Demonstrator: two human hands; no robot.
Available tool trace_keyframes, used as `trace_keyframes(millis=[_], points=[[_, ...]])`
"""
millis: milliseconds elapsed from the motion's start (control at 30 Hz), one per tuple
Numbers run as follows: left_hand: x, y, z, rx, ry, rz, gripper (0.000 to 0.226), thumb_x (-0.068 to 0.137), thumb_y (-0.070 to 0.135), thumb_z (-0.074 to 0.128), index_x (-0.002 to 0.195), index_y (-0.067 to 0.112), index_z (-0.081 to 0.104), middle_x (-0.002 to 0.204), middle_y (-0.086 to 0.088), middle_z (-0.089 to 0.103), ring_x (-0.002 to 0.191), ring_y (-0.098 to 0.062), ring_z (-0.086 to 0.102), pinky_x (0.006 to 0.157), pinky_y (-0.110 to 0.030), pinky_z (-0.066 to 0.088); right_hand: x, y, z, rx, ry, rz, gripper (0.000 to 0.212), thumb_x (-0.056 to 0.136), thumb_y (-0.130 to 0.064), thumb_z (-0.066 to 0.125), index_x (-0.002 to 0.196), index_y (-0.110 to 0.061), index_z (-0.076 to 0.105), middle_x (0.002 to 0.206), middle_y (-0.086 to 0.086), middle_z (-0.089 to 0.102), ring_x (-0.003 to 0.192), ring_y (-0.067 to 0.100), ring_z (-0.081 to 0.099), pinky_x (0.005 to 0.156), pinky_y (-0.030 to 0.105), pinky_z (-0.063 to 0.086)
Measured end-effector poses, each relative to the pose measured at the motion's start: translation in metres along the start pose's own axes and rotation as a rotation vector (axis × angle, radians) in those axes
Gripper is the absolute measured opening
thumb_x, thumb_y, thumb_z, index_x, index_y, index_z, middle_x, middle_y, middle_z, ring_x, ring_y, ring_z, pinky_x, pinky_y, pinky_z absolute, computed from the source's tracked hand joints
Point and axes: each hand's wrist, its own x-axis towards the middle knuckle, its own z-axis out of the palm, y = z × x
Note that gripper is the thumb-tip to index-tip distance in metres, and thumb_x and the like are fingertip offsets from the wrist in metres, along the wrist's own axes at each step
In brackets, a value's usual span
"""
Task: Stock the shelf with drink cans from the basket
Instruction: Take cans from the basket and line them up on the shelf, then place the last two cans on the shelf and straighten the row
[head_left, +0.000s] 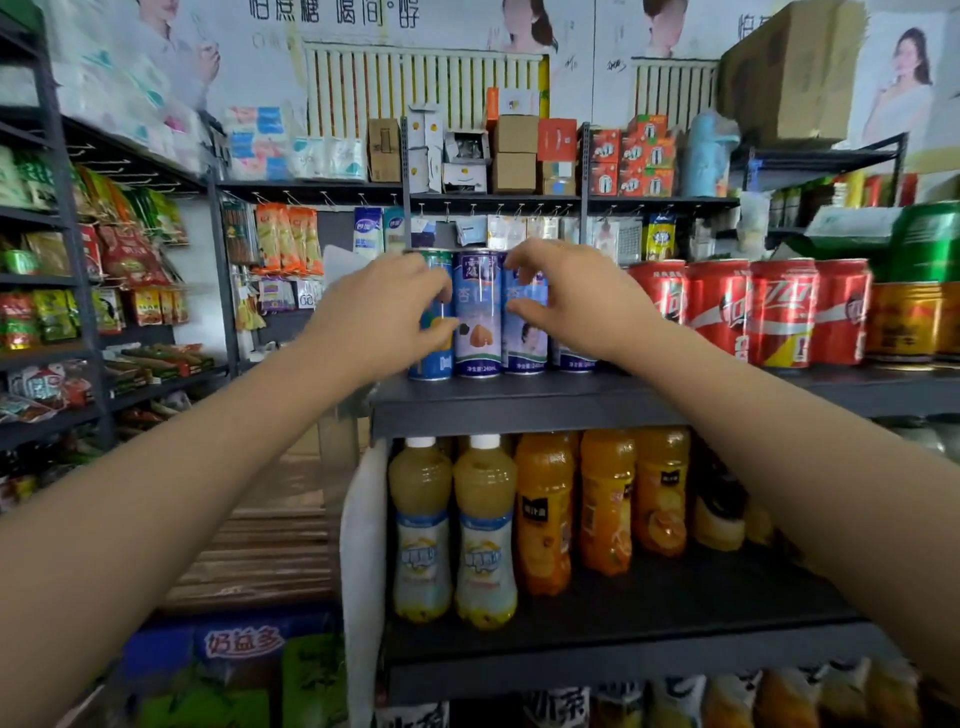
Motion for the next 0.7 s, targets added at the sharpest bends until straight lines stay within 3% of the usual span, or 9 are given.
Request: trace_keyframes(millis=[100, 200, 333, 467, 567, 700], points=[[-0.033, 0.041, -0.017, -0.033, -0.103, 0.13, 0.021, 0.092, 0.037, 0.049, 0.095, 0.017, 0.054, 0.081, 0.005, 0.047, 0.081, -0.016, 0.044, 0.063, -0.028, 0.033, -0.053, 0.0, -0.025, 0.065, 0.008, -0.036, 0.029, 0.09, -0.028, 0.058, 0.115, -0.013, 0.056, 0.094, 0.001, 0.067, 0.07, 0.013, 0.051, 0.07, 0.032, 0.049], [-0.072, 0.086, -0.016, -0.113, -0.152, 0.208, 0.02, 0.09, 0.038, 0.05, 0.079, 0.022, 0.045, 0.066, 0.009, 0.039, 0.07, -0.014, 0.042, 0.058, -0.029, 0.032, -0.116, 0.006, -0.035, 0.115, -0.045, -0.023, 0.025, 0.088, -0.028, 0.06, 0.108, -0.012, 0.059, 0.079, -0.003, 0.063, 0.071, 0.017, 0.056, 0.068, 0.039, 0.052], [-0.134, 0.149, 0.019, -0.235, -0.331, 0.223, 0.02, 0.09, 0.041, 0.049, 0.082, 0.023, 0.045, 0.081, 0.005, 0.053, 0.081, -0.02, 0.058, 0.058, -0.03, 0.04, -0.211, 0.021, -0.021, 0.132, -0.252, 0.125, 0.023, 0.089, -0.033, 0.058, 0.106, -0.018, 0.058, 0.086, 0.0, 0.068, 0.079, 0.023, 0.064, 0.069, 0.043, 0.055], [-0.198, 0.223, 0.062, -0.343, -0.703, 0.261, 0.022, 0.095, 0.039, 0.043, 0.096, 0.019, 0.053, 0.087, 0.004, 0.052, 0.084, -0.018, 0.056, 0.06, -0.029, 0.039, -0.318, 0.029, -0.002, 0.158, -0.605, 0.305, 0.024, 0.093, -0.036, 0.052, 0.112, -0.02, 0.054, 0.091, -0.002, 0.065, 0.078, 0.019, 0.061, 0.067, 0.039, 0.055], [-0.246, 0.273, 0.101, -0.403, -0.887, 0.338, 0.021, 0.094, 0.038, 0.044, 0.084, 0.02, 0.048, 0.081, 0.002, 0.051, 0.075, -0.02, 0.054, 0.064, -0.036, 0.049, -0.403, 0.028, 0.009, 0.215, -0.734, 0.457, 0.023, 0.093, -0.035, 0.052, 0.11, -0.02, 0.056, 0.089, -0.003, 0.064, 0.074, 0.016, 0.058, 0.065, 0.036, 0.055], [-0.303, 0.329, 0.152, -0.396, -1.133, 0.437, 0.025, 0.094, 0.034, 0.045, 0.072, 0.024, 0.04, 0.07, 0.003, 0.048, 0.063, -0.018, 0.049, 0.062, -0.038, 0.049, -0.52, 0.023, 0.028, 0.339, -0.847, 0.712, 0.013, 0.092, -0.029, 0.055, 0.1, -0.019, 0.058, 0.087, -0.001, 0.065, 0.074, 0.016, 0.06, 0.065, 0.037, 0.055]])
